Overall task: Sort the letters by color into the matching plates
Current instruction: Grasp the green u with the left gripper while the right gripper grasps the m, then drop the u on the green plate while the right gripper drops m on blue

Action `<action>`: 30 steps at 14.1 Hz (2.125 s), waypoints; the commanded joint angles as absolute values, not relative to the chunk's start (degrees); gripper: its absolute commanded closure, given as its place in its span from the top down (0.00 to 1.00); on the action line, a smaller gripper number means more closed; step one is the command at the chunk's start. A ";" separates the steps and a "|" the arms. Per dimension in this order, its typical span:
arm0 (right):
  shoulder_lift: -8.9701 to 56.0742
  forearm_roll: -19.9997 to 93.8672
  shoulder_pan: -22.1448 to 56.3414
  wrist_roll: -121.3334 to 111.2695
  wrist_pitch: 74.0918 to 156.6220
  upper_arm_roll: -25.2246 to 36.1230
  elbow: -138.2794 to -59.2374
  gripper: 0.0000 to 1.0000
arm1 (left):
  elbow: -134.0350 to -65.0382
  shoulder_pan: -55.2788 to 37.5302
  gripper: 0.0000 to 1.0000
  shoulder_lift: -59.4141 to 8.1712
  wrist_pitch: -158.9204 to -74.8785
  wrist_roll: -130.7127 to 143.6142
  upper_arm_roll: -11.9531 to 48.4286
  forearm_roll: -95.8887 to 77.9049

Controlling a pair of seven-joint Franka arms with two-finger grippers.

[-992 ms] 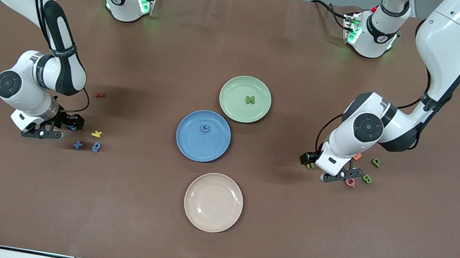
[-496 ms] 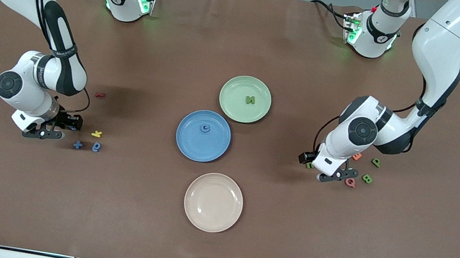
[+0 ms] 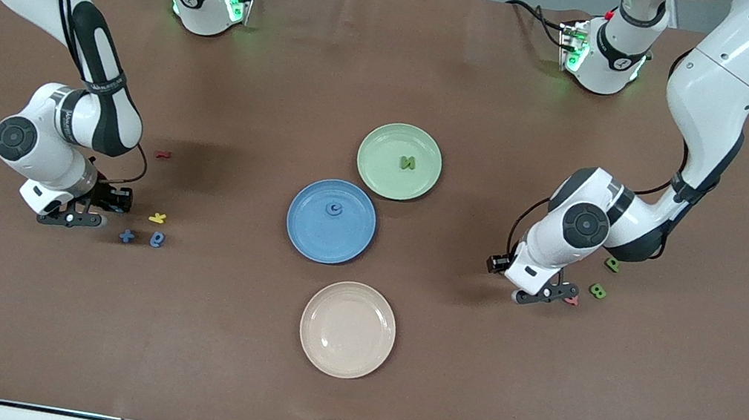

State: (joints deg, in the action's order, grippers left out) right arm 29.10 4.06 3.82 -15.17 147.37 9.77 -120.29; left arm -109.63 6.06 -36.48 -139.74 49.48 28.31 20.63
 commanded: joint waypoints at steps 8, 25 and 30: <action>24.35 3.34 6.85 -14.15 132.32 8.61 -112.88 0.27 | -107.40 6.06 0.20 -39.29 -139.31 49.83 28.56 22.24; 36.63 12.56 40.07 33.03 120.23 8.17 -88.52 0.28 | -107.75 6.33 0.00 -33.92 -131.31 66.60 41.47 21.89; 41.30 12.66 43.06 36.83 127.78 8.17 -86.49 0.28 | -108.19 4.76 0.00 -34.72 -131.40 74.34 45.17 21.97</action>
